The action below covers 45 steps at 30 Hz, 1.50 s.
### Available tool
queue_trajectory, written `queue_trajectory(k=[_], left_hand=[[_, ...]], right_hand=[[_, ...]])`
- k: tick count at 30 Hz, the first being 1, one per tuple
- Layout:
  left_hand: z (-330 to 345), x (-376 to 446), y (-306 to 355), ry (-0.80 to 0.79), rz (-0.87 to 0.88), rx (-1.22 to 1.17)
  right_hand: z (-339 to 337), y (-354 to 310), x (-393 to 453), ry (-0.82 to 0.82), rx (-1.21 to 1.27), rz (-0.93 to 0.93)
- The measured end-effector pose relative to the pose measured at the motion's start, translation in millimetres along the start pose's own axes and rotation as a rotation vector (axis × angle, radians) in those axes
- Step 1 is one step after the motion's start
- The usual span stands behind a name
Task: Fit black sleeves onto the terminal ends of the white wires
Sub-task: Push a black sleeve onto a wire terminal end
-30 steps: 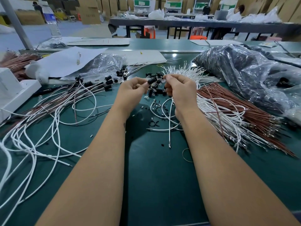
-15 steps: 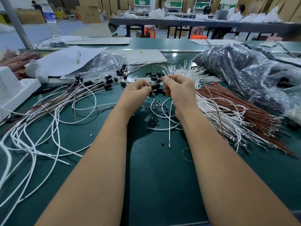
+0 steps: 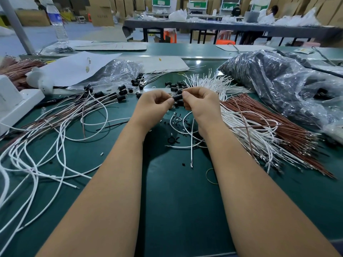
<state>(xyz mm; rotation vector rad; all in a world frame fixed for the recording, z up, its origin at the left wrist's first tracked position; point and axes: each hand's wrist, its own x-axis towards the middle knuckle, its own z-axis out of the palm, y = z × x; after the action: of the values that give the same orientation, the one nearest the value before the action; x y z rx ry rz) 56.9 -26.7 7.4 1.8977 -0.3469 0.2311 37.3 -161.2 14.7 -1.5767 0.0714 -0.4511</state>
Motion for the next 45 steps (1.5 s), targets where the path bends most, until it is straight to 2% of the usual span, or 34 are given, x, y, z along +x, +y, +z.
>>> queue_trajectory(k=[4,11,16,23,30,36,42,45], left_hand=[[-1.1,-1.2,0.6,0.029,0.044,-0.008],[-4.0,0.2,-2.9,-0.028,0.024,-0.016],[-3.6,-0.3,-3.8,-0.022,0.029,-0.015],[-2.1,-0.3,-2.5,-0.046,0.017,0.018],[-2.0,-2.1,-8.6,-0.055,0.029,0.023],[-1.1,-0.6,-9.1,-0.043,0.039,0.021],[2.2,0.5,-5.9,-0.04,0.026,0.009],[3.5,-0.3,-4.9,-0.031,0.031,0.004]], right_hand=[[0.1,-0.5,-0.4,-0.006,0.052,-0.011],[-0.4,4.3,0.8,-0.069,-0.041,0.003],[-1.0,6.8,2.1,-0.091,0.023,0.05],[-0.2,5.9,1.6,-0.058,0.041,0.011],[-2.0,10.3,2.6,-0.105,-0.091,0.037],[0.3,11.1,2.8,-0.087,-0.126,0.029],[4.5,8.0,2.6,-0.015,0.135,0.14],[5.1,9.9,5.1,0.054,0.0,0.066]])
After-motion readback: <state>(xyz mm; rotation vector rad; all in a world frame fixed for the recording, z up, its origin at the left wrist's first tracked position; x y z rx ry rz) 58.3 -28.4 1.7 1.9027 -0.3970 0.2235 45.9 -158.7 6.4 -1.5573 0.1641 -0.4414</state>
